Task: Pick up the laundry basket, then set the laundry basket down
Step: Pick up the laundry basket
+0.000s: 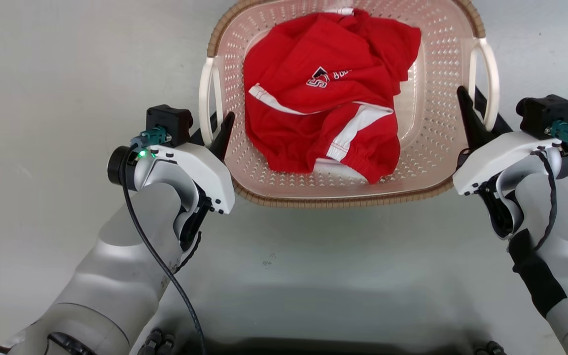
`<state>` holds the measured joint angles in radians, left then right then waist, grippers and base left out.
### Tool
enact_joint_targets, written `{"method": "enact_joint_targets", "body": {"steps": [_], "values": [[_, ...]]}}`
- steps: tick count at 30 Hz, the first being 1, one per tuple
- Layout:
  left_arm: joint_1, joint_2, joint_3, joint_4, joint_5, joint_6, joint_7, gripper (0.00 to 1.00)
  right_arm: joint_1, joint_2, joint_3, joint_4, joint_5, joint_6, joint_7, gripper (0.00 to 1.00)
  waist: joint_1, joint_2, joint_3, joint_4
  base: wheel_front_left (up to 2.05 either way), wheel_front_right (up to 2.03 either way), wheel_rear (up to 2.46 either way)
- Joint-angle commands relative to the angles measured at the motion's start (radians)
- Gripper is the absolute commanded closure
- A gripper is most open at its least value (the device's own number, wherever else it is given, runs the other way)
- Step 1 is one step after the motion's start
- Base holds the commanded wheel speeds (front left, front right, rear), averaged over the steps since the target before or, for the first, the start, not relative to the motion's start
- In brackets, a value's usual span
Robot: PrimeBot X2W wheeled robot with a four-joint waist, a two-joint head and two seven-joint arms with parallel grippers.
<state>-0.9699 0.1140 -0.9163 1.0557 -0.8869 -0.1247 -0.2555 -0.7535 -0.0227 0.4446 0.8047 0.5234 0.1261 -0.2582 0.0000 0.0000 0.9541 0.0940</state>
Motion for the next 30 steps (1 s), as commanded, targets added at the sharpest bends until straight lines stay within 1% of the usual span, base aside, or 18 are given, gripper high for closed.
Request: {"method": "enact_joint_targets", "body": {"steps": [1, 7, 12, 21, 27, 30], "values": [[0.012, 0.063, 0.003, 0.013, -0.007, -0.006, -0.005, 1.00, 0.031, -0.028, 0.017, 0.021, 0.012, 0.005, 0.003, 1.00, 0.0000, 0.0000, -0.013, -0.003, 0.00, 0.00, 0.00], [0.021, 0.075, -0.051, 0.042, -0.085, -0.006, 0.025, 1.00, -0.006, -0.028, 0.067, 0.122, 0.080, 0.005, 0.039, 1.00, 0.0000, 0.0000, -0.062, -0.015, 0.00, 0.00, 0.00], [0.035, 0.091, -0.085, 0.051, -0.145, -0.006, 0.053, 1.00, -0.016, -0.028, 0.123, 0.167, 0.146, 0.005, 0.078, 1.00, 0.0000, 0.0000, -0.109, -0.028, 0.00, 0.00, 0.00], [0.085, 0.118, -0.131, 0.057, -0.246, -0.006, 0.112, 1.00, 0.004, -0.028, 0.234, 0.199, 0.249, 0.005, 0.134, 1.00, 0.0000, 0.0000, -0.212, -0.046, 0.00, 0.00, 0.00], [0.143, 0.139, -0.145, 0.056, -0.317, -0.006, 0.153, 1.00, 0.038, -0.028, 0.298, 0.217, 0.304, 0.005, 0.133, 1.00, 0.0000, 0.0000, -0.296, -0.059, 0.00, 0.00, 0.00], [0.164, 0.147, -0.148, 0.055, -0.338, -0.006, 0.163, 1.00, 0.056, -0.028, 0.313, 0.225, 0.320, 0.005, 0.119, 1.00, 0.0000, 0.0000, -0.325, -0.064, 0.00, 0.00, 0.00]]}}
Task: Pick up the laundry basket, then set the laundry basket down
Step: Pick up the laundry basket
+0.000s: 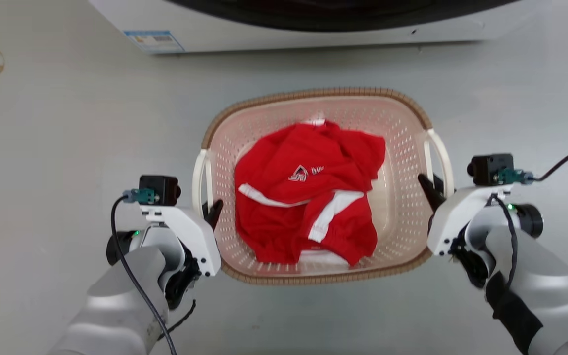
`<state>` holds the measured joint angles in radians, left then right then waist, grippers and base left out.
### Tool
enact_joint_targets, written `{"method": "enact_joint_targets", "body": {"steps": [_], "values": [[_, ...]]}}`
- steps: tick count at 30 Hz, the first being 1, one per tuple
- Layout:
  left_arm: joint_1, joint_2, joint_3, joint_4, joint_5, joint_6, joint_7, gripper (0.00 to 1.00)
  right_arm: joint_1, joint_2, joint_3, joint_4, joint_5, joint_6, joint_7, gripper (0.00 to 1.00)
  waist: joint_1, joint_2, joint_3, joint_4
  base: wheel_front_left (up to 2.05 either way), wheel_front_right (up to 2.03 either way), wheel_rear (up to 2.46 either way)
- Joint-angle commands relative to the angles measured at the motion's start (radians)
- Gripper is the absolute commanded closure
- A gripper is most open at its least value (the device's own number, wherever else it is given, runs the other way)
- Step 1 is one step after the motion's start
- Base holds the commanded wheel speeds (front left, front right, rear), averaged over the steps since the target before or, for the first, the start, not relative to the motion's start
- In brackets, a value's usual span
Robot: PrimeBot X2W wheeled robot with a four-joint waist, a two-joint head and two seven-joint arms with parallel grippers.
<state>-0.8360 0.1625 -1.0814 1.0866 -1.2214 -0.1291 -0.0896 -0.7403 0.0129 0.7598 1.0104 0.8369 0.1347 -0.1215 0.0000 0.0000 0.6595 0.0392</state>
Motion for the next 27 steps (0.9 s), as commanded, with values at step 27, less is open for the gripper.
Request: {"method": "enact_joint_targets", "body": {"steps": [27], "values": [[0.260, 0.182, -0.020, 0.070, -0.172, -0.002, 0.190, 1.00, 0.219, -0.063, 0.156, 0.085, 0.232, -0.004, 0.039, 1.00, 0.0000, 0.0000, -0.401, -0.097, 0.00, 0.00, 0.00]]}}
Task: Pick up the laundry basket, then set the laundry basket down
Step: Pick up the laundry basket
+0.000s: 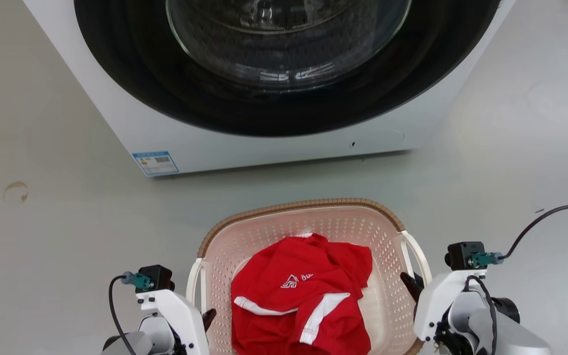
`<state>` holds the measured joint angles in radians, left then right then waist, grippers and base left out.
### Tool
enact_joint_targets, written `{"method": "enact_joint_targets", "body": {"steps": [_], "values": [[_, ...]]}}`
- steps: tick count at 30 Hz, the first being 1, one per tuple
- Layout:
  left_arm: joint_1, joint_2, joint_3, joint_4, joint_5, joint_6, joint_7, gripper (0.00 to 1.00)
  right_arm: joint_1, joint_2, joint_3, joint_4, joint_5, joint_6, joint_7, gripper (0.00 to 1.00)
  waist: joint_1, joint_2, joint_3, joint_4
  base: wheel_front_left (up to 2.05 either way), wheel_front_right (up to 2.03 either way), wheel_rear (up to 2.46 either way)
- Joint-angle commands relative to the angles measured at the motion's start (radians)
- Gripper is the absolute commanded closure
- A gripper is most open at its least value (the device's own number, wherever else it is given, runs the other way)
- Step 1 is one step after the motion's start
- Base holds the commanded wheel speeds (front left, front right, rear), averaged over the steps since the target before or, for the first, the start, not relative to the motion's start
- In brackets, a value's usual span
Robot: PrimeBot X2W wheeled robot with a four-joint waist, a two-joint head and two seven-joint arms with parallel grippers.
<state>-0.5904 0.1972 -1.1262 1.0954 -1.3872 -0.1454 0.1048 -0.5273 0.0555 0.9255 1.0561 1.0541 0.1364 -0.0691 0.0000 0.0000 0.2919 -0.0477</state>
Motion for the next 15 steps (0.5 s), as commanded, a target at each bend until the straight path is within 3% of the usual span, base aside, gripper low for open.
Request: {"method": "enact_joint_targets", "body": {"steps": [1, 15], "values": [[0.021, 0.150, 0.024, 0.064, -0.010, 0.015, 0.005, 1.00, 0.011, -0.106, -0.005, 0.041, 0.021, -0.006, -0.011, 1.00, 0.0000, 0.0000, -0.045, -0.011, 0.00, 0.00, 0.00], [0.153, 0.171, 0.015, 0.091, -0.062, 0.015, 0.113, 1.00, 0.128, -0.106, 0.077, 0.059, 0.114, -0.006, 0.028, 1.00, 0.0000, 0.0000, -0.273, -0.014, 0.00, 0.00, 0.00]]}}
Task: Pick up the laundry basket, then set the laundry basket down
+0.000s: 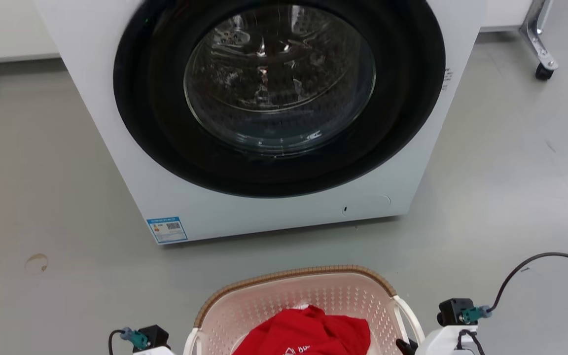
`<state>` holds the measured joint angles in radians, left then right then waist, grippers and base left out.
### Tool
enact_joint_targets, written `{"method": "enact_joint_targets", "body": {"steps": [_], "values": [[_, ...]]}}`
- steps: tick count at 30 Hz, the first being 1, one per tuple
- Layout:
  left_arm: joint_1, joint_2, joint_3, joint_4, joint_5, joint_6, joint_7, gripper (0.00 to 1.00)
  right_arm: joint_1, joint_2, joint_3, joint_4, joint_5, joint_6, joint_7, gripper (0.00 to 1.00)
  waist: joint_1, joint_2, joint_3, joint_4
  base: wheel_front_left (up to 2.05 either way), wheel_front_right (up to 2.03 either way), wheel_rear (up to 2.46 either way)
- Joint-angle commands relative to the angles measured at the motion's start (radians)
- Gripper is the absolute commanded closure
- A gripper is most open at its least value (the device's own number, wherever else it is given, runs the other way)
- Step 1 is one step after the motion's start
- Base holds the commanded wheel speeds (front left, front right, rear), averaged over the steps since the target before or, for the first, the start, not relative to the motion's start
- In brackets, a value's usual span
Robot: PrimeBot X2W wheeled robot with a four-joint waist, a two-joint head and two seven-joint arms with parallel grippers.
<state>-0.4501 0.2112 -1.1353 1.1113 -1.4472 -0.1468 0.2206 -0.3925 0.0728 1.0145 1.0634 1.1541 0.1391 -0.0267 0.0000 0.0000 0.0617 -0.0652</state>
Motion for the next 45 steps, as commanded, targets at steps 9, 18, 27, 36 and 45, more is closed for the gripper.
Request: {"method": "enact_joint_targets", "body": {"steps": [9, 18, 27, 36, 45], "values": [[0.046, 0.151, 0.020, 0.091, -0.019, 0.016, 0.055, 1.00, 0.001, -0.123, 0.015, 0.091, 0.044, -0.008, -0.008, 1.00, 0.0000, 0.0000, -0.100, 0.032, 0.00, 0.00, 0.00], [0.030, 0.156, 0.017, 0.095, -0.014, 0.016, 0.055, 1.00, -0.011, -0.123, 0.040, 0.098, 0.068, -0.008, -0.016, 1.00, 0.0000, 0.0000, -0.103, 0.042, 0.00, 0.00, 0.00], [0.021, 0.156, 0.021, 0.099, -0.018, 0.016, 0.054, 1.00, -0.011, -0.123, 0.069, 0.100, 0.090, -0.008, -0.023, 1.00, 0.0000, 0.0000, -0.100, 0.031, 0.00, 0.00, 0.00], [0.023, 0.151, 0.019, 0.104, -0.020, 0.016, 0.063, 1.00, -0.016, -0.123, 0.094, 0.105, 0.111, -0.008, -0.029, 1.00, 0.0000, 0.0000, -0.100, 0.027, 0.00, 0.00, 0.00], [0.016, 0.145, 0.016, 0.106, -0.017, 0.016, 0.064, 1.00, -0.025, -0.123, 0.113, 0.116, 0.127, -0.008, -0.035, 1.00, 0.0000, 0.0000, -0.098, 0.035, 0.00, 0.00, 0.00]]}}
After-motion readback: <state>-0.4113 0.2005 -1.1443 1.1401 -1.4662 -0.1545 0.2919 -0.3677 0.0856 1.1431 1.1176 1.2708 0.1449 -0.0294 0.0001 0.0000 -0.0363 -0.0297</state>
